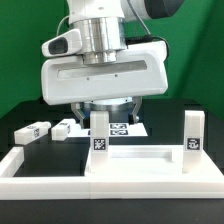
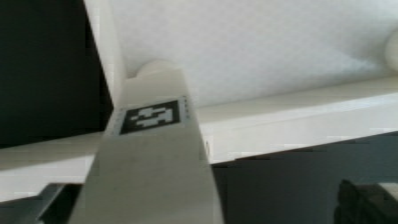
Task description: Assemble desk
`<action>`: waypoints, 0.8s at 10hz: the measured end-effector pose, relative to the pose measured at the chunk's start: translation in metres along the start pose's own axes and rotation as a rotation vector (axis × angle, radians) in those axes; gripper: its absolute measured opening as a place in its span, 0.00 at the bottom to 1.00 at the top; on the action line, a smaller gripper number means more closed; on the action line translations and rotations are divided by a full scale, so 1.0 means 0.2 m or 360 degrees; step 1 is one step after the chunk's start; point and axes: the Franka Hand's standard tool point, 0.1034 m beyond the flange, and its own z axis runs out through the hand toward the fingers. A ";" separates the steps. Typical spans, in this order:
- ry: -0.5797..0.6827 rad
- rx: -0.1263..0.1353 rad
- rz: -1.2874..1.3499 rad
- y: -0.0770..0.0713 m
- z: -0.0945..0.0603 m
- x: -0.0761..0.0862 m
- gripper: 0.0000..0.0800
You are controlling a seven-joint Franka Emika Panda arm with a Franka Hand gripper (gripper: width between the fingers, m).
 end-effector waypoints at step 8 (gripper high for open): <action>-0.0287 -0.0036 0.0244 0.09 0.01 -0.03 0.49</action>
Offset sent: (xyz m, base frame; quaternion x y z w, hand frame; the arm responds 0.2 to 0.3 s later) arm 0.0018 -0.0220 0.0031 -0.0423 -0.1468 0.0398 0.9875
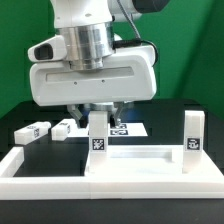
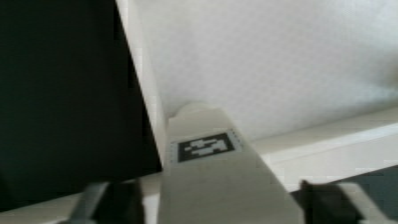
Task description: Assemble desk
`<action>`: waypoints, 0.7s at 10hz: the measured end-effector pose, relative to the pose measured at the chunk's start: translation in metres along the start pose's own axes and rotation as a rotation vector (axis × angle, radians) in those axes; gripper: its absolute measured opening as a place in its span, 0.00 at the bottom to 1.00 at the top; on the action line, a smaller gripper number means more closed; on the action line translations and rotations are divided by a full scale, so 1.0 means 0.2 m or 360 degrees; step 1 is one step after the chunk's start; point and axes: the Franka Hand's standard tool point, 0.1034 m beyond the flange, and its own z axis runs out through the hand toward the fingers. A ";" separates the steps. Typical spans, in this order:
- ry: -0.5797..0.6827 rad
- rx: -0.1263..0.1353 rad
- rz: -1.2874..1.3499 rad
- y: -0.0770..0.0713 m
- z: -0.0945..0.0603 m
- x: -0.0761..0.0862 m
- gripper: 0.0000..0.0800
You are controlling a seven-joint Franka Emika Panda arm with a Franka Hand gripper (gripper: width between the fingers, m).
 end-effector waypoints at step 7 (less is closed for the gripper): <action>0.0080 0.0010 0.0949 -0.01 0.00 0.02 0.36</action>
Offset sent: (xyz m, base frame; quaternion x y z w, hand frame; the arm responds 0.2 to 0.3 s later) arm 0.0000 0.0000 0.0000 0.0000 0.0000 0.1938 0.9810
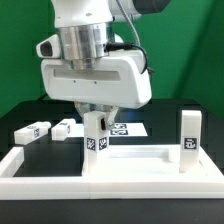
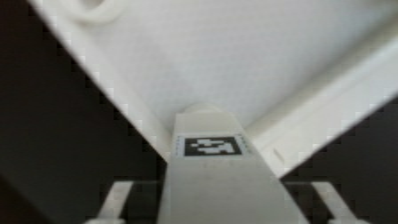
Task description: Assemble desk
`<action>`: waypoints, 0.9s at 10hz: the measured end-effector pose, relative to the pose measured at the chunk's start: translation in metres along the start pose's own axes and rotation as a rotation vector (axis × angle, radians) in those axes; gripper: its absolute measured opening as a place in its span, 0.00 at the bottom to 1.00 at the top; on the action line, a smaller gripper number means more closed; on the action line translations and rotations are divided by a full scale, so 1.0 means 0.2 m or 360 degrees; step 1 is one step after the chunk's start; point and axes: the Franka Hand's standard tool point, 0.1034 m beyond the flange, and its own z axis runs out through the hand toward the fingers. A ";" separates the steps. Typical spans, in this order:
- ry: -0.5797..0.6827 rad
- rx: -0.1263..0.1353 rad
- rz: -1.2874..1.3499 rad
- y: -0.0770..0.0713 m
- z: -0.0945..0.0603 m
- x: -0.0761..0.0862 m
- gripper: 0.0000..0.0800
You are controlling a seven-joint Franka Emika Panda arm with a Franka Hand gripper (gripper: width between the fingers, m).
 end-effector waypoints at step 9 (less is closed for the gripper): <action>0.0023 0.0129 0.1537 -0.04 0.00 0.00 0.36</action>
Offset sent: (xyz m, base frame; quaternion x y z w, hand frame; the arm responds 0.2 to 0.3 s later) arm 0.0244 0.0177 -0.0033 0.1812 0.0137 0.3175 0.9307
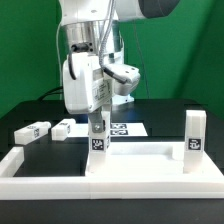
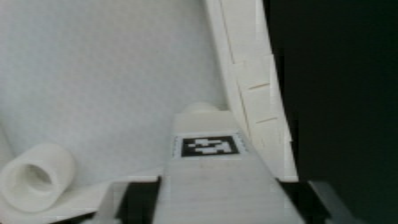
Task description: Assemble desk
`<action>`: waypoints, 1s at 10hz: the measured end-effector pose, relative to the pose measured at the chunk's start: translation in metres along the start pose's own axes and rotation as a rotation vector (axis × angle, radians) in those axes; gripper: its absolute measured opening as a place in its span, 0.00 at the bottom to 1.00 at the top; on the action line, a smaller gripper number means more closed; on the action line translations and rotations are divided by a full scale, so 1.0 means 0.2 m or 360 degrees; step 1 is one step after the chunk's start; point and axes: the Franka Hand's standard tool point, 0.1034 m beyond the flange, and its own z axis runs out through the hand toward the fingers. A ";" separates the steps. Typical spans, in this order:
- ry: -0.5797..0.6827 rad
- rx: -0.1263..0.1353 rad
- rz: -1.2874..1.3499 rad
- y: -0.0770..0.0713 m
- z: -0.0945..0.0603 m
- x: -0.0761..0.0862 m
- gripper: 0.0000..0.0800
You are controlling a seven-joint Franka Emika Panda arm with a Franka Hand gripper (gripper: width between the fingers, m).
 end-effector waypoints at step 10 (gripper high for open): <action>-0.0054 0.0025 0.0028 0.07 -0.16 -0.16 0.77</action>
Offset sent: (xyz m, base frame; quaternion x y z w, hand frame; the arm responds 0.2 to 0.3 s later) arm -0.0074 -0.0006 -0.0045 -0.0125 0.0042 0.1810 0.9834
